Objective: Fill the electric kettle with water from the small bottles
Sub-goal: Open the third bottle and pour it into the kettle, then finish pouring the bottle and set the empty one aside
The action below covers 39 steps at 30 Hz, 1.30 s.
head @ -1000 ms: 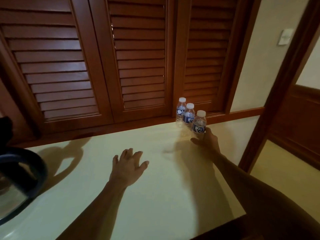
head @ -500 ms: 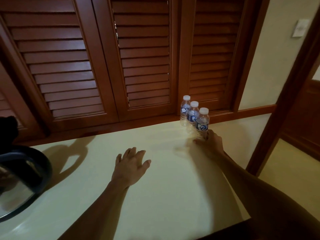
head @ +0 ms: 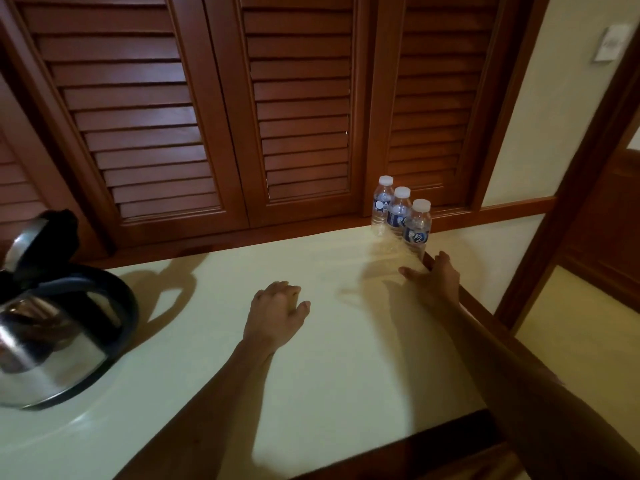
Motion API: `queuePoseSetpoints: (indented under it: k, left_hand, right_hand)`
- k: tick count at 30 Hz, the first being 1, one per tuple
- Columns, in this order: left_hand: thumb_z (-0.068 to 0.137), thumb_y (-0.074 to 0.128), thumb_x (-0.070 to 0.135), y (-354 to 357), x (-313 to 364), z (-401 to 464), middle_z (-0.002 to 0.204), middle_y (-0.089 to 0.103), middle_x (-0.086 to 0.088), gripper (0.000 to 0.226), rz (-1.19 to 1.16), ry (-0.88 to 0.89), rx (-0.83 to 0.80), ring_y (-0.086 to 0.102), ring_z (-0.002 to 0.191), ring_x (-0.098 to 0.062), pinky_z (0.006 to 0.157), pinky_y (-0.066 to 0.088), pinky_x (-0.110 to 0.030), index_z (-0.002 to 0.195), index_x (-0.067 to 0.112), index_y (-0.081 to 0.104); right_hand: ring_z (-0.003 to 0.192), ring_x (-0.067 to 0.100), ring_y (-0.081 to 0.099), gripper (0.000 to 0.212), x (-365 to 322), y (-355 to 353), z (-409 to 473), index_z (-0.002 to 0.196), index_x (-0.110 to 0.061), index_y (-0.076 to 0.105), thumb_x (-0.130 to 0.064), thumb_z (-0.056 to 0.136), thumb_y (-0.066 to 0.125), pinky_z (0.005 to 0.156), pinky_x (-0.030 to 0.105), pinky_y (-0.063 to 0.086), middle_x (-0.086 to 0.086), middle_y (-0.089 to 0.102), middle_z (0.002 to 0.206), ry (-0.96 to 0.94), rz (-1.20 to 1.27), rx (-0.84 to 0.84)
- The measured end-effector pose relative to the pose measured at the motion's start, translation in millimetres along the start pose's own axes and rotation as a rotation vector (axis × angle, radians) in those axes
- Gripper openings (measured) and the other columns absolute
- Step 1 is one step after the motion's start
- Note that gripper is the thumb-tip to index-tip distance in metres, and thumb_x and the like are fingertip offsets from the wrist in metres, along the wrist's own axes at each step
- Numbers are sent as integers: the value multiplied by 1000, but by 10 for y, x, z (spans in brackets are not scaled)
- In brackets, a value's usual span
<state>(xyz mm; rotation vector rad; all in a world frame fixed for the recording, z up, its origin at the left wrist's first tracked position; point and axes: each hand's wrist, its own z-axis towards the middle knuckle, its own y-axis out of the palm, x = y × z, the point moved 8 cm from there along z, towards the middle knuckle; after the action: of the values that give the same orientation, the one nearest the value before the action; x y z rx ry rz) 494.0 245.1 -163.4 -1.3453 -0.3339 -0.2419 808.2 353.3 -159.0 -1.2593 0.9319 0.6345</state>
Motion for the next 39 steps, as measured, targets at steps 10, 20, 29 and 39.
queuePoseSetpoints:
  k: [10, 20, 29, 39]
  left_hand:
    - [104, 35, 45, -202, -389, -958, 163, 23, 0, 54, 45, 213, -198, 13, 152, -13, 120, 8, -30, 153, 20, 35]
    - [94, 62, 32, -1390, -2049, -2499, 139, 59, 1, 29, -116, 163, -68, 56, 124, -13, 104, 42, -30, 120, 24, 71]
    - [90, 67, 11, -2438, -3802, -3450, 95, 77, -7, 12, -637, -467, 405, 69, 79, -11, 73, 57, -24, 99, 11, 75]
    - [81, 81, 22, -2800, -4403, -3344, 145, 52, -10, 78, -778, -739, 618, 52, 130, -30, 104, 43, -39, 145, 14, 38]
  right_hand:
    - [118, 21, 46, 40, -421, 895, -1616, 125, -19, 50, -43, 94, 43, 101, 41, 33, 1, 52, 128, -396, -695, -269]
    - [103, 26, 61, 44, -1758, 2625, -4115, 107, -10, 68, -42, 85, 48, 91, 36, 47, 6, 64, 118, -867, -537, -678]
    - [112, 19, 53, 53, -2403, 3692, -4882, 123, -18, 54, -57, 88, 51, 93, 34, 43, 0, 57, 126, -824, -655, -700]
    - [122, 23, 43, 53, -2396, 3757, -4991, 128, -22, 49, -59, 91, 40, 97, 38, 38, 4, 48, 134, -864, -707, -639]
